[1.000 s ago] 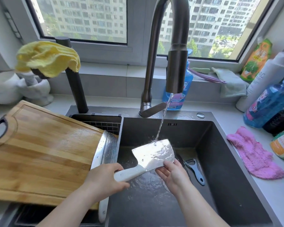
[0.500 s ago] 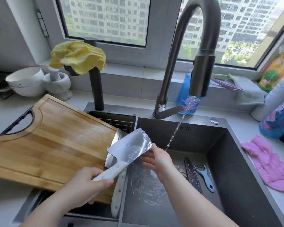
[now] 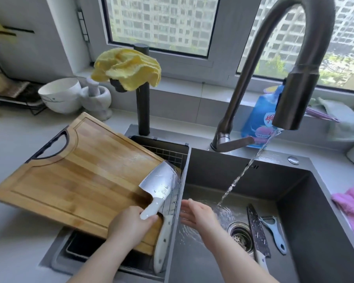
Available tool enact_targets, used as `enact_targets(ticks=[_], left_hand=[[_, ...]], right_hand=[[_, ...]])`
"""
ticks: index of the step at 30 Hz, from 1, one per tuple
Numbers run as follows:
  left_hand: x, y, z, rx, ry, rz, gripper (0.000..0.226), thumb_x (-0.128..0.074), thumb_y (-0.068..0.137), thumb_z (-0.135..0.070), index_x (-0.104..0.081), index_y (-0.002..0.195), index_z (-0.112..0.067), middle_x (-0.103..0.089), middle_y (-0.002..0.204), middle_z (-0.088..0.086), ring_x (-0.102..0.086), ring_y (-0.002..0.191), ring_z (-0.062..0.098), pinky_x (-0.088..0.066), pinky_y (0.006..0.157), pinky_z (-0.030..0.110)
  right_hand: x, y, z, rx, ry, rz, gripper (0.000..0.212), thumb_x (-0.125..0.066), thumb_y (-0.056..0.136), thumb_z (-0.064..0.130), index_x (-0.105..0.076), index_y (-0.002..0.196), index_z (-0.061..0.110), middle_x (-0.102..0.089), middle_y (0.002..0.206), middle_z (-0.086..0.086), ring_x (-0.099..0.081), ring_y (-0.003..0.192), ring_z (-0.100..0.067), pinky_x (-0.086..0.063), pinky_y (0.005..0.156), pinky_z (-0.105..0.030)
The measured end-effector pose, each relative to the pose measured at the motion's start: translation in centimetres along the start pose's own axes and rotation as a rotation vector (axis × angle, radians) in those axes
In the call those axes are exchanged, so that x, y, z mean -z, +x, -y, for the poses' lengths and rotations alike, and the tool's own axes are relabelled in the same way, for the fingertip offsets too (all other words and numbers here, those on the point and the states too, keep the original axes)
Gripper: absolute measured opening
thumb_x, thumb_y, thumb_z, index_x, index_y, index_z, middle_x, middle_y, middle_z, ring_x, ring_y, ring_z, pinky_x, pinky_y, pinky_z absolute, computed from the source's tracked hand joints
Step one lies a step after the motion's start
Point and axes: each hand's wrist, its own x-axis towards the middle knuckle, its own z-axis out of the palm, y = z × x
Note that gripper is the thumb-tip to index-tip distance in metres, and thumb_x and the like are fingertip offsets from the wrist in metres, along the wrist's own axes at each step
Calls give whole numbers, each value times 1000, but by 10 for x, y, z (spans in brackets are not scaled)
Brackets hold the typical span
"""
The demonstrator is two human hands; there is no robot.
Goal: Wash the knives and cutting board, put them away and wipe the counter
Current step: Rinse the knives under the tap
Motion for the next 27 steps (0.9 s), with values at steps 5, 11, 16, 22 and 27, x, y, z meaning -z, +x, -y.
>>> enact_targets(ticks=[5,11,16,22,27], left_hand=[[-18,15,-8,8,83,-43,33,-51,84,-50,-62,97,-22,-56,79,-5,-52,74,18,-35,56,25],[-31,26,-12,24,115,-49,37,-52,85,-48,-59,105,-17,-64,100,1,-57,87,22,-37,62,24],[-45,27,-9,56,125,62,43,-53,85,-48,-54,111,-15,-63,111,4,-59,102,24,-43,72,26],[-49,22,-16,65,105,107,41,-53,85,-47,-52,110,-14,-62,112,4,-58,103,23,-44,75,27],[-52,18,-17,53,103,99,40,-44,91,-45,-51,116,-15,-63,112,4,-58,104,24,-44,77,29]], right_hand=[[4,0,-3,18,-22,47,37,-29,102,23,-61,82,23,-67,87,8,-64,83,-7,-53,73,-22],[7,-2,-4,22,-37,88,37,-28,102,23,-60,83,26,-65,86,12,-63,80,-2,-53,74,-20],[6,0,-7,34,-56,88,37,-30,101,20,-59,80,27,-64,82,16,-64,71,2,-52,74,-21],[9,1,-14,26,-62,95,34,-30,101,20,-60,84,22,-64,83,13,-64,65,3,-52,70,-19],[7,1,-24,-20,-36,65,25,-33,101,20,-56,91,17,-62,87,7,-64,68,-4,-52,63,-17]])
